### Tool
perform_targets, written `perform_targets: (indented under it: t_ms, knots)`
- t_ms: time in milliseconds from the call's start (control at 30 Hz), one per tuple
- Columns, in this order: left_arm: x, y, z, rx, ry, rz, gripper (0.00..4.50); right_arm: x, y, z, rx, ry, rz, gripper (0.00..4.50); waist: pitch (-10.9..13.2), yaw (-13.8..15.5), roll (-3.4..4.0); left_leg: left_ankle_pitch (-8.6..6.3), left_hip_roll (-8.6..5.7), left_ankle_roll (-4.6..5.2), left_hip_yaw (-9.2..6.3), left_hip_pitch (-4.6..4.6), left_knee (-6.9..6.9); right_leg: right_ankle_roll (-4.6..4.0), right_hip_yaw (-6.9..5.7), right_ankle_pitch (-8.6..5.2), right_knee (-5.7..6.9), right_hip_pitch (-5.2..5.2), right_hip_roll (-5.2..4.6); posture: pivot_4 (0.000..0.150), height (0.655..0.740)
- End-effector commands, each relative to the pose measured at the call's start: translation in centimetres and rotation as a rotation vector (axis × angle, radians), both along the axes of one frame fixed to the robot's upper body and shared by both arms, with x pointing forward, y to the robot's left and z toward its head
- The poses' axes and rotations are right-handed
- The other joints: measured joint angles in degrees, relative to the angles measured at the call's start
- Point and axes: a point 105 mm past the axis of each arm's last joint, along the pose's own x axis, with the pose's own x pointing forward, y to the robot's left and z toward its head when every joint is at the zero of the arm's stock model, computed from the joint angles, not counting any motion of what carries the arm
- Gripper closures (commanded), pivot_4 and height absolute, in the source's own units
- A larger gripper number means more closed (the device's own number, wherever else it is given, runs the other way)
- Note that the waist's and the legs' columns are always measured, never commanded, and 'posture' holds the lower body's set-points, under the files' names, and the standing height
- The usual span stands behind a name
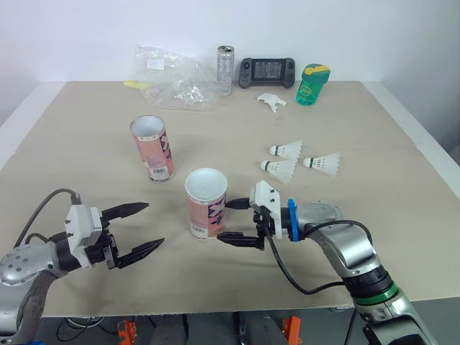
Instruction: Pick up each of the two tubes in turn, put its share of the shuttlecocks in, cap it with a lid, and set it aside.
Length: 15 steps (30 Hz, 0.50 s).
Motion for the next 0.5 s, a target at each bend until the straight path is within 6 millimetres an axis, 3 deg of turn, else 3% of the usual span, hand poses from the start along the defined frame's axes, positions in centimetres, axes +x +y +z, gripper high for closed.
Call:
perform_targets:
  t_ms: [33,233,400,500]
  knots:
    - [-0.4,-0.3,1.8,-0.001,-0.058,0.003,0.03,0.0,0.8,0.9,0.031,-0.01,0.053,0.0,0.0,0.0,0.0,0.01,0.0,-0.01,0.01,0.0,0.01,0.01,0.01,0.02,0.0,0.0,0.0,0.15,0.7236]
    - [-0.5,-0.5,2.5,0.001,-0.066,0.003,0.03,0.0,1.4,1.5,0.061,-0.007,0.115,0.0,0.0,0.0,0.0,0.01,-0.01,-0.01,0.04,0.0,0.02,0.02,0.04,0.02,0.0,0.0,0.0,0.15,0.7236]
    - [-0.3,-1.4,4.5,-0.054,-0.1,-0.015,0.03,0.2,1.8,1.6,0.076,0.0,0.136,0.0,0.0,0.0,0.0,0.01,0.02,-0.01,0.02,0.0,0.03,0.02,0.02,0.04,0.0,0.01,0.04,0.15,0.7236]
    - [-0.3,-1.6,4.4,-0.039,-0.088,-0.024,0.03,0.3,1.9,1.5,0.077,-0.001,0.141,0.0,0.0,0.0,0.0,0.01,0.01,-0.01,0.05,0.0,0.04,0.05,0.07,0.05,0.0,0.01,0.03,0.15,0.7236]
